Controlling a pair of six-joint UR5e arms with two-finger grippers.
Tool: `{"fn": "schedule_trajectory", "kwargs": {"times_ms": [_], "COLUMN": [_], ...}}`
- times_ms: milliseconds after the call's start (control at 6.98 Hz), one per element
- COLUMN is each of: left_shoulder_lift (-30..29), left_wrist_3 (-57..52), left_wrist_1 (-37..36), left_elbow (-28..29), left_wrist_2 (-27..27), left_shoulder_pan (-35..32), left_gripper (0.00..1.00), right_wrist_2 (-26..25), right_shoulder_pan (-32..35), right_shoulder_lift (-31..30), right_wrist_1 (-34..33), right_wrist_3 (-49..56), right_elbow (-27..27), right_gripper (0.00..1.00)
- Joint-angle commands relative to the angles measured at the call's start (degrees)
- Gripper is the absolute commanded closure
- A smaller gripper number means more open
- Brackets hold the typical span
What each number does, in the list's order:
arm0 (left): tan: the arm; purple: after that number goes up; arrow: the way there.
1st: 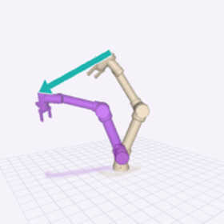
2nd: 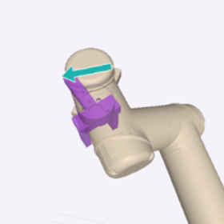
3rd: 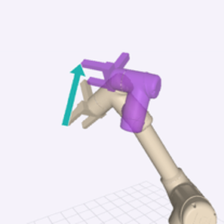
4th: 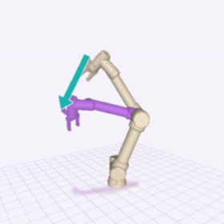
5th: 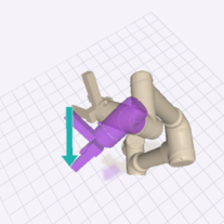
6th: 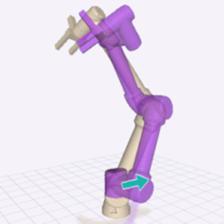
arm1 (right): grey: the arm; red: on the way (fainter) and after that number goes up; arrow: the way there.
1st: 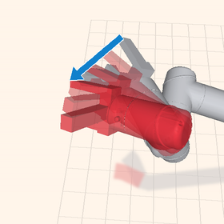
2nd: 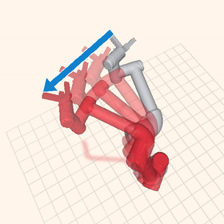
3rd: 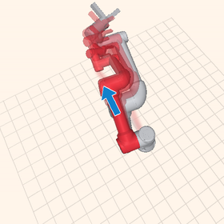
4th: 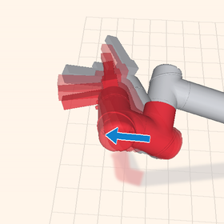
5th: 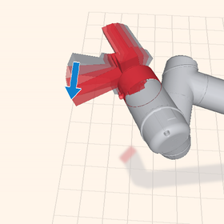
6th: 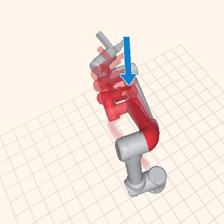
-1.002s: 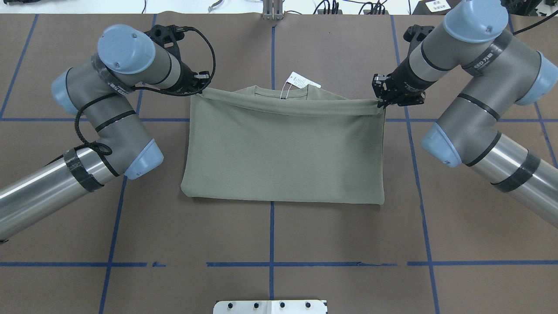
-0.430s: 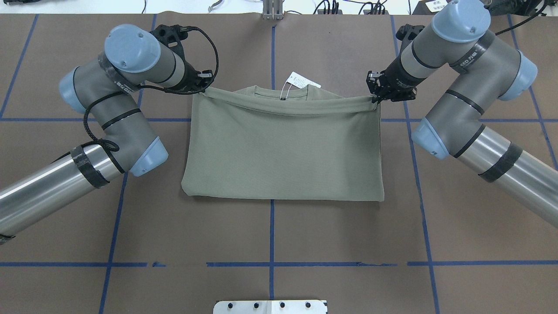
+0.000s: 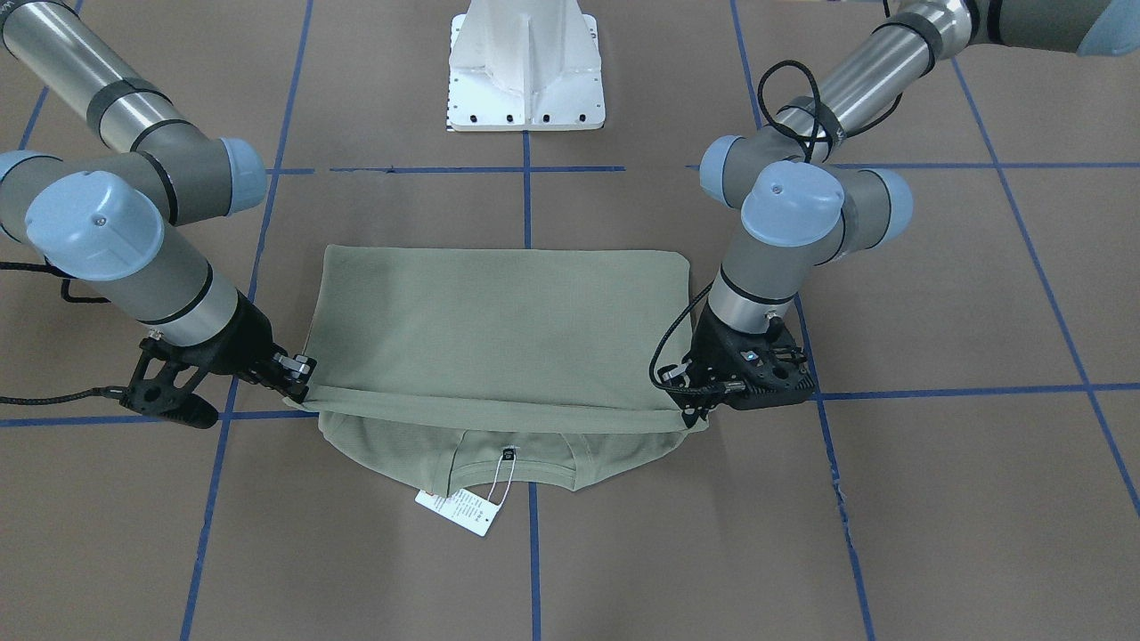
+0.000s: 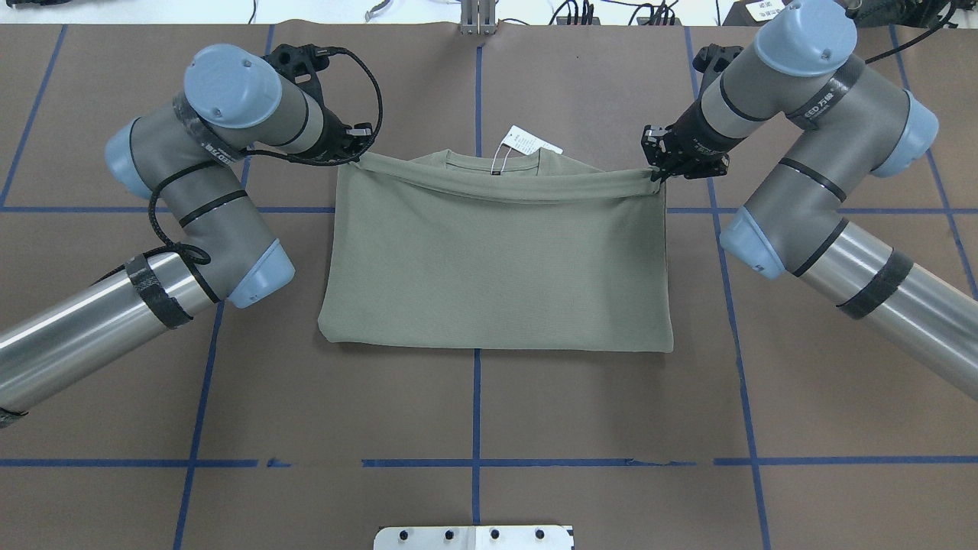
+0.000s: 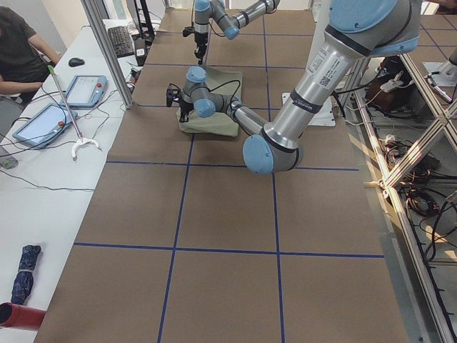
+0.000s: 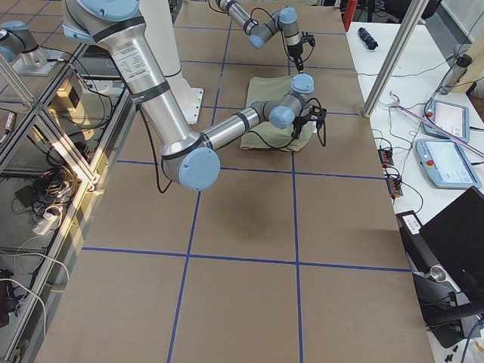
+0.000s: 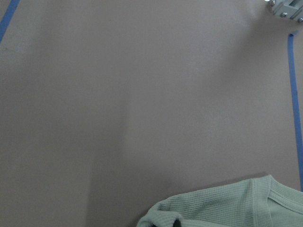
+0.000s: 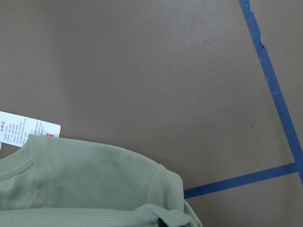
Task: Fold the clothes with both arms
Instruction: 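Open the right gripper and move it to the folded edge nearest it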
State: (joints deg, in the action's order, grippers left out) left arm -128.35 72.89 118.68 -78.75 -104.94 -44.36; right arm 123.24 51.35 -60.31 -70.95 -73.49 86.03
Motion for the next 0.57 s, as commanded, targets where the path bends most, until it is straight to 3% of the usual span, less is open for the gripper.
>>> {"fn": "schedule_trajectory", "kwargs": {"times_ms": [0,143,430], "left_shoulder_lift": [-0.41,-0.68,-1.12], "left_wrist_3": [-0.55,-0.64,-0.73], "left_wrist_1": [0.24,0.15,-0.02], "left_elbow": [0.09,0.00,-0.09], "left_wrist_2": [0.00,0.00,0.00], "left_shoulder_pan": [0.15,0.15,0.06], "left_gripper": [0.27,0.00,0.00], "right_wrist_2": [-0.02,-0.10,0.16], "right_shoulder_pan": [-0.11,-0.11,-0.02], "right_shoulder_lift": [0.02,-0.07,-0.16], "right_wrist_1": [0.11,0.28,0.46], "right_wrist_3": [-0.17,0.10,0.19], "right_elbow": [0.01,-0.07,0.27], "right_gripper": [0.01,0.00,0.00]}}
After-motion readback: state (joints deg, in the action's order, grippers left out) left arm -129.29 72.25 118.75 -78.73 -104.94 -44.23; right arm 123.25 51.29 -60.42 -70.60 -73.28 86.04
